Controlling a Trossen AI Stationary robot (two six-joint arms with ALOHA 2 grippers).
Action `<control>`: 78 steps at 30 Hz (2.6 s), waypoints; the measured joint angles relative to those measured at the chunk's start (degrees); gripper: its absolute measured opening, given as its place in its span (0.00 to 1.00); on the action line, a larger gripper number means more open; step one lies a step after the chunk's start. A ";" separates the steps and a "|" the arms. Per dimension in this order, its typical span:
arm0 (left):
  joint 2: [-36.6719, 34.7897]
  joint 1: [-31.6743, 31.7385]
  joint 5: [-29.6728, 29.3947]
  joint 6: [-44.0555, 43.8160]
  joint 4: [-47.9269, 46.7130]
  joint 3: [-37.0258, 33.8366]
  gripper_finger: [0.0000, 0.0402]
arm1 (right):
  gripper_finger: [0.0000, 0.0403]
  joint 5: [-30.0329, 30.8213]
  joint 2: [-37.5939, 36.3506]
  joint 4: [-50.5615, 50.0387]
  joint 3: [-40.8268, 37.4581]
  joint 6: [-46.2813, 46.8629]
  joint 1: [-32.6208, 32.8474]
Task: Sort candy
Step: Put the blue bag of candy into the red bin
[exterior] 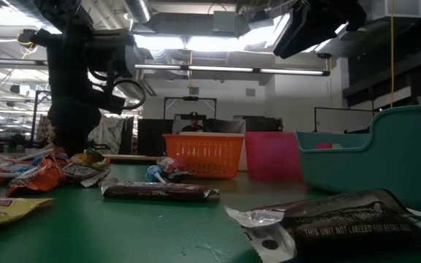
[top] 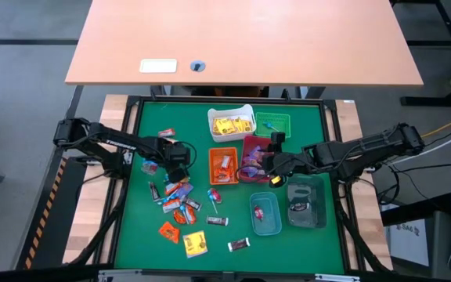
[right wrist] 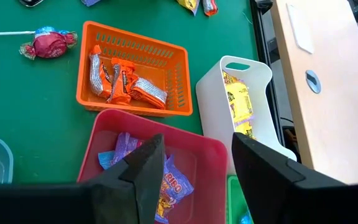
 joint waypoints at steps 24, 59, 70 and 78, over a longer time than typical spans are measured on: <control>0.00 -1.72 0.18 11.14 26.11 19.17 0.00 | 0.47 0.02 0.00 12.07 0.00 0.15 0.01; 0.00 -9.29 -1.39 33.14 58.68 19.17 0.00 | 0.47 -9.85 -0.04 31.43 0.00 -0.07 -3.89; 0.00 -9.49 -1.14 33.22 58.69 19.17 0.00 | 0.28 -13.69 -0.04 30.89 0.00 -0.13 -4.21; 0.02 -9.42 -1.26 33.00 58.68 19.17 0.00 | 0.09 -13.86 -0.04 30.62 0.00 -0.14 -4.16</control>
